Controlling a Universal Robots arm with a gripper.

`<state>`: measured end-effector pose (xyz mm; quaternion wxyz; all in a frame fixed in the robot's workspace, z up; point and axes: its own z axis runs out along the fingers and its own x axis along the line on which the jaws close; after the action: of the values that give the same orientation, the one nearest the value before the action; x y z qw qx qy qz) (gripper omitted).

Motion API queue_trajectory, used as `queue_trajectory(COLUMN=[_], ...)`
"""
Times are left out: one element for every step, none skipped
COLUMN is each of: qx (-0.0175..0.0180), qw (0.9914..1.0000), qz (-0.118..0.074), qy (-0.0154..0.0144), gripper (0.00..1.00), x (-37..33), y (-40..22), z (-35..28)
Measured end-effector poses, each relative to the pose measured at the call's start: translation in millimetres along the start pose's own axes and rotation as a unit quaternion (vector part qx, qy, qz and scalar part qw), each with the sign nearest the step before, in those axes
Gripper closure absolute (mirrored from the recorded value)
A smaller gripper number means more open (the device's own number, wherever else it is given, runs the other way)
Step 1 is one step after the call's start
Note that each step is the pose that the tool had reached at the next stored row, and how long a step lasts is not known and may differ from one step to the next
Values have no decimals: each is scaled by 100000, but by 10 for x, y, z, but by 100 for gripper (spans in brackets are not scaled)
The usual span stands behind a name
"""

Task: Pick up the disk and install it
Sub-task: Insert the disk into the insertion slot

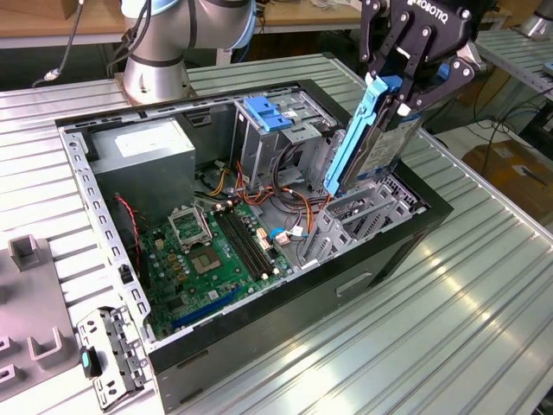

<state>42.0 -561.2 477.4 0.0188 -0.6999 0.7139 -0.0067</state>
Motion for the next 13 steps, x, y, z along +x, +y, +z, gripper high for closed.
queue_trajectory(qx=[0, -1, 2, 1, 5, 13, 15, 21, 23, 11, -8, -27, -56], qw=[100000, 100000, 100000, 100000, 100000, 99999, 99996, 99994, 99990, 99987, 99987, 99987, 99986], qz=[11, 35, 43, 43, 35, 21, 19, 9, -10, -13, -23, -17, -15], qy=[-3, -3, -13, 58, 208, 509, 841, 1128, 1444, 1598, 1625, 1632, 1644], gripper=[64, 64, 64, 64, 64, 64, 64, 64, 64, 64, 64, 64, 64], x=[18, 32, 41, 44, 44, 44, 44, 44, 44, 44, 44, 43, 43], y=[-1, -1, -7, -30, -55, -67, -69, -70, -73, -76, -79, -80, -82], z=[18, 34, 49, 77, 102, 119, 129, 135, 145, 156, 173, 184, 200])
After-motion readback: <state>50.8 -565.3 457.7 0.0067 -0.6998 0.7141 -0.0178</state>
